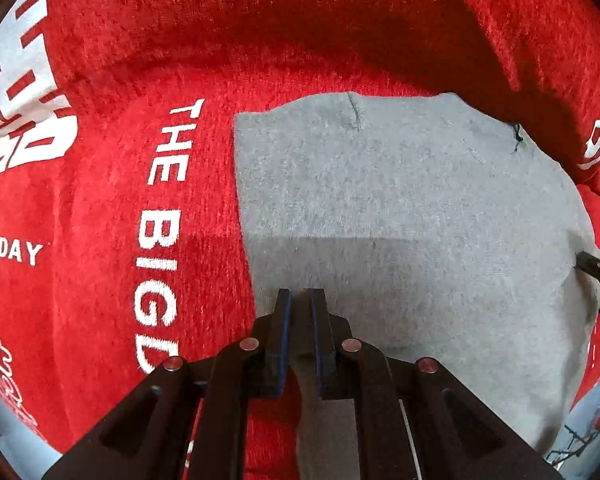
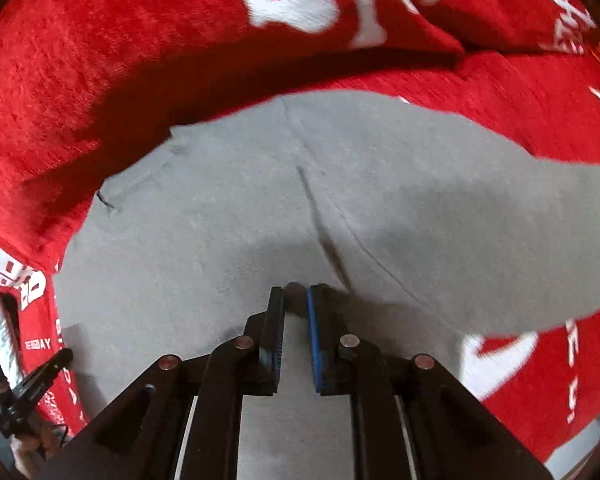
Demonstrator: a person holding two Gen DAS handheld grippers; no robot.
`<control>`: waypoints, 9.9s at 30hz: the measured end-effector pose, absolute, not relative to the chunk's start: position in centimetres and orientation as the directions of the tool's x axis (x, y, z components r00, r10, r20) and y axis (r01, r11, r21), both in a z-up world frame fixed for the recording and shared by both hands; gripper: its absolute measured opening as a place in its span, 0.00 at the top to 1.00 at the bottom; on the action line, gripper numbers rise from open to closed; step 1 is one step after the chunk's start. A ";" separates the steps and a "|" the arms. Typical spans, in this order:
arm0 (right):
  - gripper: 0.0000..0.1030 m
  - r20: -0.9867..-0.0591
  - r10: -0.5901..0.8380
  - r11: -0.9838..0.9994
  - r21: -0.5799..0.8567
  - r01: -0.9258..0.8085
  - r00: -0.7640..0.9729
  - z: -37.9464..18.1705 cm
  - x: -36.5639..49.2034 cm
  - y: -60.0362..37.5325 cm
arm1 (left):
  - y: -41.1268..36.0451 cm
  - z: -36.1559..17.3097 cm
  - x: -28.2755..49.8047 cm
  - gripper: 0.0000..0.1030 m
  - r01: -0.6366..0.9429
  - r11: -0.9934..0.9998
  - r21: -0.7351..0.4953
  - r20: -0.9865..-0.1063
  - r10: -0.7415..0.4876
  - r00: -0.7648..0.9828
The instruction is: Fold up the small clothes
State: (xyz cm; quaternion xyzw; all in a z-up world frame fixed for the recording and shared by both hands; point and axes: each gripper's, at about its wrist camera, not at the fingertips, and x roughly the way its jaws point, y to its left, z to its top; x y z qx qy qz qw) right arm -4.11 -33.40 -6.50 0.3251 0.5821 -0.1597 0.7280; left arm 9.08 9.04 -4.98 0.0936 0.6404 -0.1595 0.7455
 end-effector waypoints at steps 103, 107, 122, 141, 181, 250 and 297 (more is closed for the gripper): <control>0.90 -0.533 0.403 0.506 0.807 0.304 0.744 1.7 -5.6 -44.6 | -8.1 -2.1 2.6 0.08 0.404 0.912 -0.068 -0.993 -0.100 0.058; 0.89 -0.634 0.476 0.655 0.718 0.235 0.610 0.7 0.1 -36.1 | -3.9 -1.6 4.1 0.08 0.344 0.938 -0.045 -0.991 -0.085 0.103; 0.38 -0.752 0.448 0.536 0.659 0.528 0.483 -7.7 1.2 -32.4 | 3.1 -2.5 6.5 0.08 0.235 0.966 -0.112 -0.986 -0.137 0.093; 0.73 -0.906 0.384 0.921 0.390 -0.005 0.180 -6.5 6.2 -15.9 | 8.6 -3.4 10.0 0.08 0.120 0.907 -0.404 -0.910 -0.412 0.055; 0.92 -0.848 0.438 0.607 0.524 0.597 0.298 -8.0 -10.4 -38.4 | 7.7 -1.5 5.9 0.90 0.266 0.936 -0.230 -0.965 -0.254 0.061; 0.86 -0.945 0.255 0.779 0.325 0.537 0.203 -4.2 -11.9 -37.7 | 2.9 -1.3 1.0 0.90 0.389 0.921 -0.032 -0.993 -0.075 0.095; 0.00 -0.926 0.339 0.790 0.377 0.483 0.167 -3.7 -12.5 -36.6 | -1.7 1.6 -4.7 0.15 0.388 0.918 0.083 -0.996 0.063 0.064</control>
